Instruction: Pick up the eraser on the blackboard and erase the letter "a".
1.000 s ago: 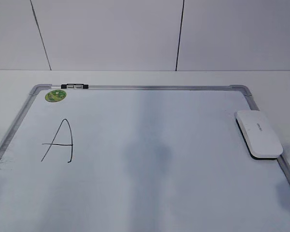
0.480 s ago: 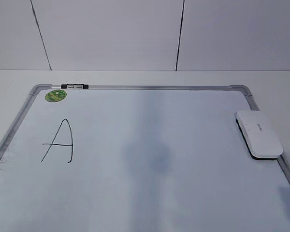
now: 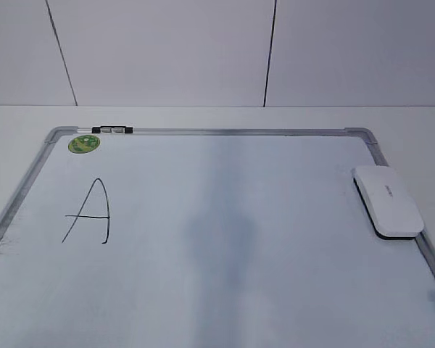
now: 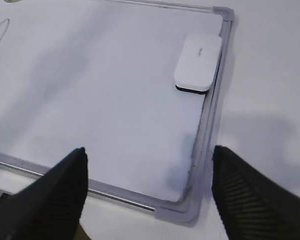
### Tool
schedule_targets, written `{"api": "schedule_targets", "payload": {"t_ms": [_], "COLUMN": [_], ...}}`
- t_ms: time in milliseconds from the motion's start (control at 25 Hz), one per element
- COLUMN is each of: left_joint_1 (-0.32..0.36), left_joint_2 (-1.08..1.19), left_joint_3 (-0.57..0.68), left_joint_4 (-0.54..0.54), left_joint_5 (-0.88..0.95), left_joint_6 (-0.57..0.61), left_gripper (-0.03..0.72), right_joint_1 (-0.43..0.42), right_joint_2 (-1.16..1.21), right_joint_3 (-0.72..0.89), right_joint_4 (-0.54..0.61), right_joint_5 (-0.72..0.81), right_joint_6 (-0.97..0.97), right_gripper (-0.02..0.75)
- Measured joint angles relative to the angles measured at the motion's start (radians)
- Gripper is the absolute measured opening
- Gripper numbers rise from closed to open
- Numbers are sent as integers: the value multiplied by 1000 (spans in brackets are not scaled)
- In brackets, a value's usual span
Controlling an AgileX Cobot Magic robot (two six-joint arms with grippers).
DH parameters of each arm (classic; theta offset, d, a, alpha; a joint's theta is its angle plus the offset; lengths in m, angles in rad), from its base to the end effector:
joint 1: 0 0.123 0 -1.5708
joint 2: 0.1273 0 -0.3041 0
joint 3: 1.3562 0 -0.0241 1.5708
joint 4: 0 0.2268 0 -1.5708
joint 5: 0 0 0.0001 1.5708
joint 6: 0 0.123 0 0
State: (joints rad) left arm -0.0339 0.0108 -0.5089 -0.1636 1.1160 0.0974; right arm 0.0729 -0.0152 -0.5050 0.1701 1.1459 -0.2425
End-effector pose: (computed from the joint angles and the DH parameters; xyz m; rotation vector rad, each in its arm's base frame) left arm -0.0209 -0.0173 0.2492 0.1502 2.0884 -0.1592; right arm -0.0264 0.0171 0.2444 -0.3480 2.0693 0.1032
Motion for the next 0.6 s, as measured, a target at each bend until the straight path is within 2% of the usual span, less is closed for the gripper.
{"api": "schedule_targets", "payload": {"t_ms": [600], "left_joint_1": [0], "left_joint_2": [0], "left_joint_3": [0], "left_joint_4": [1], "left_joint_5": [-6], "left_joint_6": [0], "left_gripper": [235], "right_joint_1": [0], "right_joint_2": [-2], "right_joint_3": [2], "right_joint_4": [-35], "right_joint_5": [3], "right_joint_6": [9], "right_gripper": [592]}}
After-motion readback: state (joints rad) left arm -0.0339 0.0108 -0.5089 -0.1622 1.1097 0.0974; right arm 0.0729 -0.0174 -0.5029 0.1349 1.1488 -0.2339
